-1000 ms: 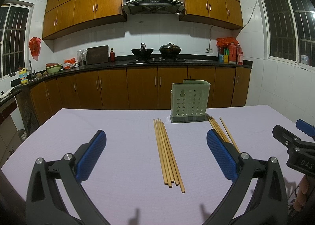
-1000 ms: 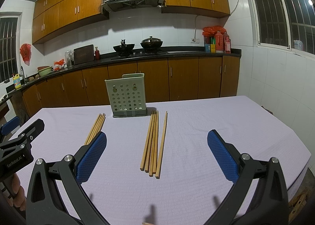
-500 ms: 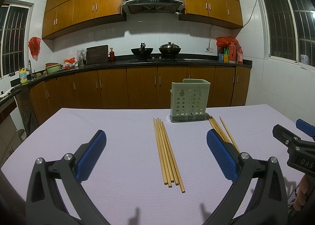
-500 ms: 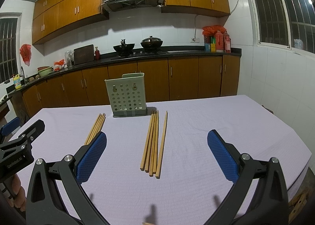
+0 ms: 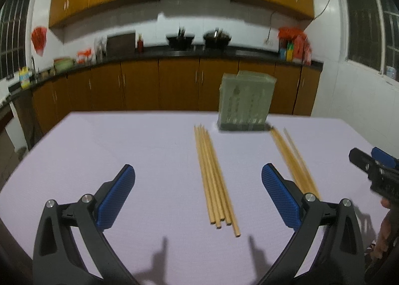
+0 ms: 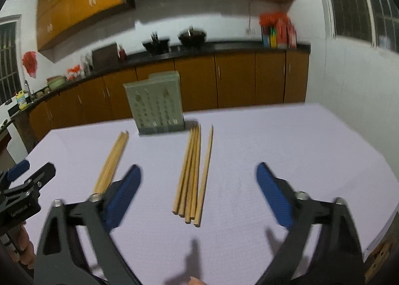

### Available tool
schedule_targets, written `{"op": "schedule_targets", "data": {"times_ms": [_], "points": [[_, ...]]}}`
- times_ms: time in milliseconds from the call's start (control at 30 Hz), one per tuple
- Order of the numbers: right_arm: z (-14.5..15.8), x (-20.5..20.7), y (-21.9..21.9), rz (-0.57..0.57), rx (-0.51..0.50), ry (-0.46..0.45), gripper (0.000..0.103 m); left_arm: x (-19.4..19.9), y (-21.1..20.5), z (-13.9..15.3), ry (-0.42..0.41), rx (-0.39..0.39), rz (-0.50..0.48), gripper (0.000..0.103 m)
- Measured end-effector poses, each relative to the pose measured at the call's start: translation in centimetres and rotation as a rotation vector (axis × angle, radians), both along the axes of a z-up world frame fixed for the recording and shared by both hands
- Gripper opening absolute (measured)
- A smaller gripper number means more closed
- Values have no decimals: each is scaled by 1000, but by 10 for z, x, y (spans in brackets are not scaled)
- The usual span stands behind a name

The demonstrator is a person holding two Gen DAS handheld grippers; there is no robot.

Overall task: Organize utensils
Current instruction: 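Close the left tool on one wooden chopstick while the right tool grasps another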

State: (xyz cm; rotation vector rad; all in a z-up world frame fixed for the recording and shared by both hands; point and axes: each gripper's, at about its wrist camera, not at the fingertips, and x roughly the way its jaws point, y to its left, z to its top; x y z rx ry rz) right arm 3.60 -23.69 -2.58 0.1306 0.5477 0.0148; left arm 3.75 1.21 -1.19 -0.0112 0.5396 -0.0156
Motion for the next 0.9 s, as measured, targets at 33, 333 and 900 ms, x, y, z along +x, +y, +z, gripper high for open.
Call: {"op": "schedule_targets", "data": {"times_ms": [33,333,900], "points": [[-6,11,-3,-1,9,44,69,6,3,-17,27,-5,-1,86],[-68,89,-13,38,81,341,27,62,22,-58,241,-63,-6,48],[-72,90,-27,27,5,321,8,94,10,-81,397,-93,-112,20]]}}
